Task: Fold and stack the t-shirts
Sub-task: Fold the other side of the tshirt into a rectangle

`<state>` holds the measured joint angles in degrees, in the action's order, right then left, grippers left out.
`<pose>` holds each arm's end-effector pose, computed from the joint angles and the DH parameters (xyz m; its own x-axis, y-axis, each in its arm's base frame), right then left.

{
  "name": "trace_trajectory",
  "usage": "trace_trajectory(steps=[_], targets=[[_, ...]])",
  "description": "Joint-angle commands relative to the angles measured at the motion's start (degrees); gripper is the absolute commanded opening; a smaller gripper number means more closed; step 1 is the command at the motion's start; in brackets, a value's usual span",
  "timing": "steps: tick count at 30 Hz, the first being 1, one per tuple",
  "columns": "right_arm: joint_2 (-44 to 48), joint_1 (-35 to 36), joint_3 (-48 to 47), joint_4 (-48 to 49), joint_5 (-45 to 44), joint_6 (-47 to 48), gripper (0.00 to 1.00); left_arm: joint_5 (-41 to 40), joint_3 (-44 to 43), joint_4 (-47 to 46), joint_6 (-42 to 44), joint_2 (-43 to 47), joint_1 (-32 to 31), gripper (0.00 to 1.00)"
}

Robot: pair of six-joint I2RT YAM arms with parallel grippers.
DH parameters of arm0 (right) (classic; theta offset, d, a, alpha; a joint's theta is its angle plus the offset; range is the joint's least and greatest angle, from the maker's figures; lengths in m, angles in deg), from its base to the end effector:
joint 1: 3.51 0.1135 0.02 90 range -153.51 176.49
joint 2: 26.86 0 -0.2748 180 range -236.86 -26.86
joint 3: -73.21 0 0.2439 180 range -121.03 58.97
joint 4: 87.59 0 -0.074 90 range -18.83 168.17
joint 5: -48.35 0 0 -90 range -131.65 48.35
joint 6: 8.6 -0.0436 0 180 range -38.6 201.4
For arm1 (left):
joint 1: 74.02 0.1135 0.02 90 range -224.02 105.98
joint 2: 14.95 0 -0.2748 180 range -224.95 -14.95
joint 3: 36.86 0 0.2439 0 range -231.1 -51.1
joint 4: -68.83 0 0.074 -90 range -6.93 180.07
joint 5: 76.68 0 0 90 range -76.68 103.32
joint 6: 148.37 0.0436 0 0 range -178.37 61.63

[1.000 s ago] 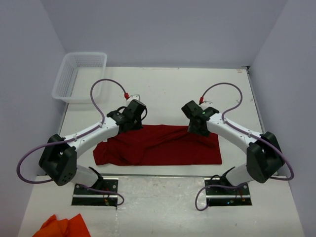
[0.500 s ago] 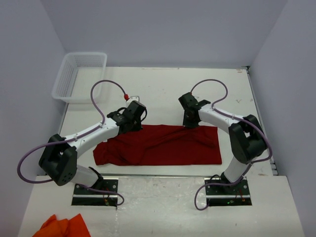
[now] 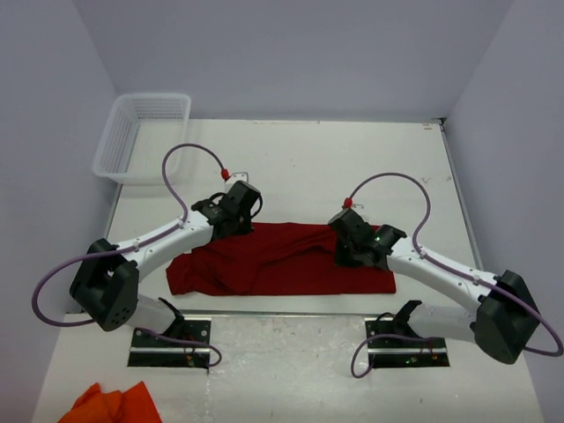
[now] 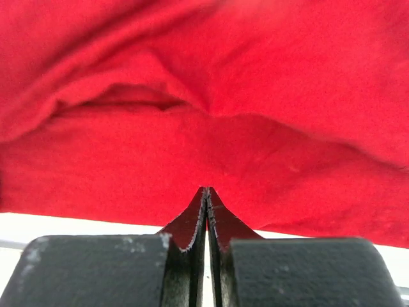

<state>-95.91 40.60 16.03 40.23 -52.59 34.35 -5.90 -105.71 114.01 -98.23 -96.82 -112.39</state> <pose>0.1576 0.1413 0.2149 -0.8965 0.1319 -0.4231 0.0475 0.9778 0.2040 0.2280 -0.1622 0.2327 -0.8000 -0.1385 -0.5838 -0.0815 0.9891 -0.1230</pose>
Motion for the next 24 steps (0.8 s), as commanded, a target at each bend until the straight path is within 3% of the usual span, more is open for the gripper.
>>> trace_trajectory(steps=[1, 5, 13, 24], targets=[[-0.62, -0.78, -2.56, 1.20, -4.61, -0.34, 0.00, -1.08, 0.38, -1.05, -0.31, -1.01, 0.14, 0.00], [-11.52, -2.63, -13.62, -0.74, -7.52, 5.29, 0.00, -1.34, -0.32, -1.14, -0.84, -2.51, -1.00, 0.00], [-26.56, -4.74, -25.52, 4.79, 0.73, 11.19, 0.00, -2.13, 1.17, -0.88, -1.98, -2.25, -1.53, 0.00], [-25.88, -3.78, -14.20, 11.21, 6.28, 7.67, 0.00, -2.92, 1.08, -0.53, -1.80, -1.72, -1.53, 0.00]])
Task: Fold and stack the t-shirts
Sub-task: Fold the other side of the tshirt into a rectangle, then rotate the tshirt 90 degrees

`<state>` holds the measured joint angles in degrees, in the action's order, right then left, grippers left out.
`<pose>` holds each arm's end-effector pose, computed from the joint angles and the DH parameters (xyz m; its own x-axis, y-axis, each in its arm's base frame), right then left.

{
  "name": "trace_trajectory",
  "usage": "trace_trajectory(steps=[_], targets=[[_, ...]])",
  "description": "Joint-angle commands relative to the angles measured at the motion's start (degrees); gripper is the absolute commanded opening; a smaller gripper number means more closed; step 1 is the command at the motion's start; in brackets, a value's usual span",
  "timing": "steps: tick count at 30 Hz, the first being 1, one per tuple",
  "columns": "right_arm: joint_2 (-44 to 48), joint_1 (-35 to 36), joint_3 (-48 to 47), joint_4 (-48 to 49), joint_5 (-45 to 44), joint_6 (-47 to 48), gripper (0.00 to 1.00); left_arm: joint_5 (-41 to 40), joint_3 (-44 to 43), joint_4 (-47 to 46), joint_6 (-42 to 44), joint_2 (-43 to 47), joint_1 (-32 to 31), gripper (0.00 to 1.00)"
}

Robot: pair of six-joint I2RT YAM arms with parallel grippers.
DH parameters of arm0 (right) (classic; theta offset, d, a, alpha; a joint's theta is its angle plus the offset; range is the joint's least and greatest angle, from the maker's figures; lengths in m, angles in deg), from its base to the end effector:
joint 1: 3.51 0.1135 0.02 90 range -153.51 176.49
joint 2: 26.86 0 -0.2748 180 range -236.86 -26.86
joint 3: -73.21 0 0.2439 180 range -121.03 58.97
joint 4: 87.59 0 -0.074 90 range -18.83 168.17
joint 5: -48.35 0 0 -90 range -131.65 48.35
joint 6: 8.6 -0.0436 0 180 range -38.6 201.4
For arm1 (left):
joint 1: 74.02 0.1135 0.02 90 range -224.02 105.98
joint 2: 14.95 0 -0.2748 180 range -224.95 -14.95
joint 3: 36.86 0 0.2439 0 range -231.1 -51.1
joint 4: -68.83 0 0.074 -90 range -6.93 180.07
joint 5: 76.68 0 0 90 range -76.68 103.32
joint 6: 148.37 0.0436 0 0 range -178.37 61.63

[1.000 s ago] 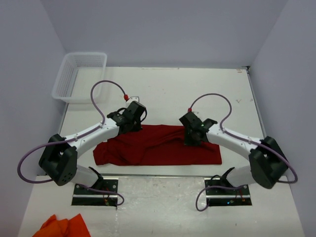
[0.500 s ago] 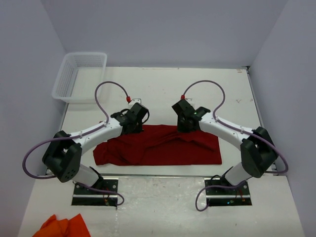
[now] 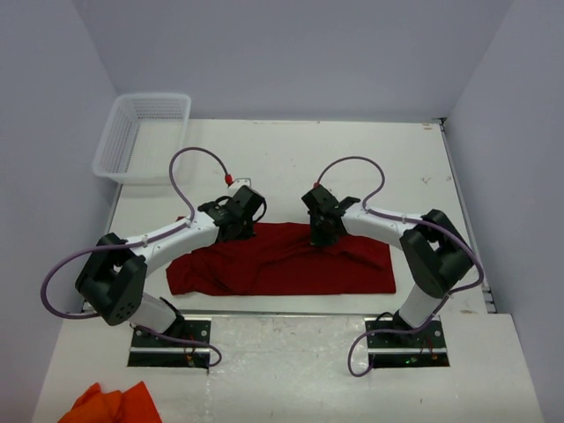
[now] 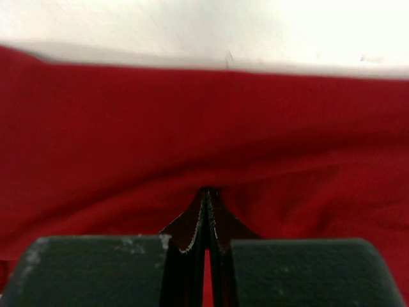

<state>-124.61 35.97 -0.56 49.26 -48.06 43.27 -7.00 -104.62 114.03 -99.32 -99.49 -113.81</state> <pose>0.2543 0.2032 0.1786 -0.9289 0.0298 -0.3692 -0.0316 0.9868 0.1591 0.2259 -0.1684 0.2152 -0.8235 -0.1140 -0.5557 -0.0860 0.9934 -0.0764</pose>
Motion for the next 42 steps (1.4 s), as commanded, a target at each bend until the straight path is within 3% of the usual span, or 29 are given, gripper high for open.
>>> trace_trajectory(steps=[1, 10, 18, 21, 24, 26, 27, 28, 36, 42], targets=[[3.62, 1.38, 4.57, 2.36, 1.50, -1.68, 0.00, -2.01, 0.08, -0.72, -0.71, 0.77, -0.11, 0.00], [15.47, 4.01, 18.38, 4.21, 1.85, -7.48, 0.00, -3.49, 0.69, -0.47, -1.15, -0.10, -0.11, 0.00], [19.09, 4.90, 12.79, -2.47, -6.50, -3.36, 0.00, -5.52, -5.36, 3.40, -3.52, -5.29, 0.24, 0.00], [19.44, 4.99, 8.83, -4.05, -6.50, 0.33, 0.13, -5.88, -6.77, 5.86, -5.18, -6.87, 1.11, 0.00], [20.15, 4.99, 6.71, -4.32, -5.28, 2.97, 0.20, -3.07, -4.25, 6.74, -7.74, -7.40, 3.84, 0.00], [20.32, 4.90, 6.35, -4.05, -5.10, 4.20, 0.17, -1.31, -2.30, 6.39, -9.58, -6.96, 5.51, 0.00], [20.24, 4.90, 6.09, -3.97, -5.10, 4.46, 0.03, -1.13, -0.73, 6.22, -9.85, -6.79, 5.69, 0.00], [20.06, 4.99, 6.09, -3.97, -5.01, 4.55, 0.00, -1.30, -0.28, 6.39, -10.20, -6.61, 5.69, 0.00], [18.04, 4.90, 11.01, 3.24, 4.65, 4.56, 0.00, -3.15, 3.33, 8.33, -13.01, -4.94, 5.69, 0.00], [16.28, 5.16, 14.87, 6.05, 7.91, 4.20, 0.00, -2.72, -0.34, 6.84, -11.61, -10.73, 5.86, 0.00]])
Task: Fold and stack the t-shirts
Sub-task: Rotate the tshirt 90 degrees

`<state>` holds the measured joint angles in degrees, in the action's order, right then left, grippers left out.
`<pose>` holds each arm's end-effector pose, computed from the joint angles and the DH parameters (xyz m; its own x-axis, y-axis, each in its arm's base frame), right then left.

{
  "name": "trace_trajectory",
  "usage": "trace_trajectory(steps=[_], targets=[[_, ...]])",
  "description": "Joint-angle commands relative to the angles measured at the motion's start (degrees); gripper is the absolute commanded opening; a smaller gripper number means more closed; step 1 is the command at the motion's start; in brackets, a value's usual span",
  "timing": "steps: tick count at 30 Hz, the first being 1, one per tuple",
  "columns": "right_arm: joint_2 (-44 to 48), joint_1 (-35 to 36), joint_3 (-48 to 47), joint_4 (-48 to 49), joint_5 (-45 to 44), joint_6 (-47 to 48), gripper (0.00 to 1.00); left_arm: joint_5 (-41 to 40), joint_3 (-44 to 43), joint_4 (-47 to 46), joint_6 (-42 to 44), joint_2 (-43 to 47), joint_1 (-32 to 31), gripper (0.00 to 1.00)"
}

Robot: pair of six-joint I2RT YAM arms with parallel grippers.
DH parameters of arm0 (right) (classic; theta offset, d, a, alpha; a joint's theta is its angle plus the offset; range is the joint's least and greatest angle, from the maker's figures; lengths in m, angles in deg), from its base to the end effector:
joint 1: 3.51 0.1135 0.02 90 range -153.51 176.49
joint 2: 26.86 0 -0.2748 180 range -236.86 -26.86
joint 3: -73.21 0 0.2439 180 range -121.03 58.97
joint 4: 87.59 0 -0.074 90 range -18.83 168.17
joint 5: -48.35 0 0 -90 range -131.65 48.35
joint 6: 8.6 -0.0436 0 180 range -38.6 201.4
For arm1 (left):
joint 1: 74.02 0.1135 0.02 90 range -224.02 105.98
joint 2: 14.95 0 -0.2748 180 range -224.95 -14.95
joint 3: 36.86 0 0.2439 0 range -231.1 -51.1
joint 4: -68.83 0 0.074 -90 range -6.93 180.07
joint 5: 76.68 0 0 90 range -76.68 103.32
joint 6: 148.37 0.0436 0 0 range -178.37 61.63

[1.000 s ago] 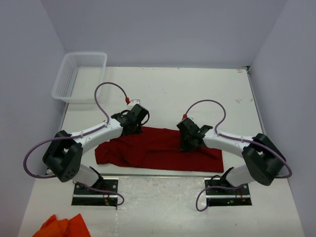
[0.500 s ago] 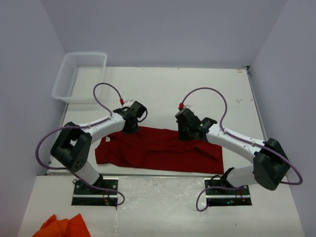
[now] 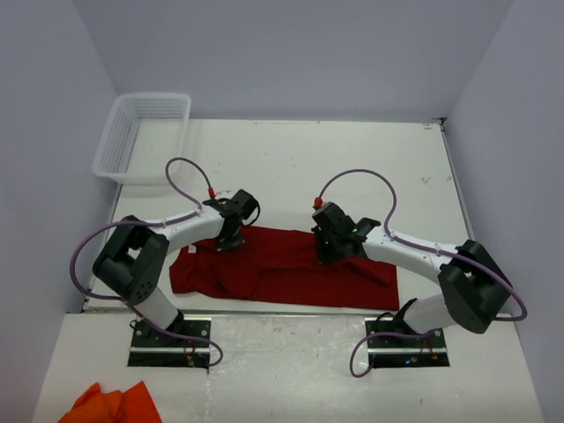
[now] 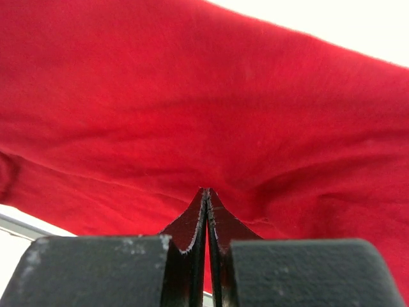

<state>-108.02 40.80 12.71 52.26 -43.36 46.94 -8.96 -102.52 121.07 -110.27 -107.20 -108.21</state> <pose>0.1893 0.1830 0.1963 -0.9043 -0.0924 -0.4169 -0.2136 0.9432 0.2545 0.2335 -0.1386 0.1667 -0.8621 -0.2946 -0.4122 -0.3552 0.9316 0.0771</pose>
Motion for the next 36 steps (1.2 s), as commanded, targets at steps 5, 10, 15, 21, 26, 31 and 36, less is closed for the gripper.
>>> trace_trajectory(steps=[5, 10, 15, 21, 26, 31, 36], targets=[[-0.22, 0.33, 4.16, 4.20, 3.91, 0.53, 0.00, 0.05, -10.61, -2.22, 4.24, -11.54, 0.18, 0.00], [-1.01, 0.33, 4.78, 4.64, 4.09, 0.01, 0.00, 0.22, -19.93, -2.66, 8.74, -19.45, 0.18, 0.00], [-3.73, 0.42, 2.06, 4.91, 6.02, -0.26, 0.00, -0.48, -30.22, -1.61, 11.82, -26.13, 0.88, 0.00], [-11.99, 0.42, -5.57, 3.68, 7.07, 0.09, 0.00, 6.18, -36.99, -4.42, 15.15, -33.51, 6.50, 0.00], [-20.85, 0.42, -15.14, 2.36, 10.41, 1.76, 0.00, 9.28, -44.01, -6.35, 21.03, -36.86, 9.41, 0.00], [-21.58, 0.42, -21.23, -0.98, 7.08, 4.21, 0.00, 5.15, -42.64, -9.51, 23.24, -29.50, 8.97, 0.00], [-15.54, 0.60, -25.63, -5.02, 5.06, 6.07, 0.00, -2.31, -34.90, -11.81, 23.86, -17.82, 8.09, 0.12]])
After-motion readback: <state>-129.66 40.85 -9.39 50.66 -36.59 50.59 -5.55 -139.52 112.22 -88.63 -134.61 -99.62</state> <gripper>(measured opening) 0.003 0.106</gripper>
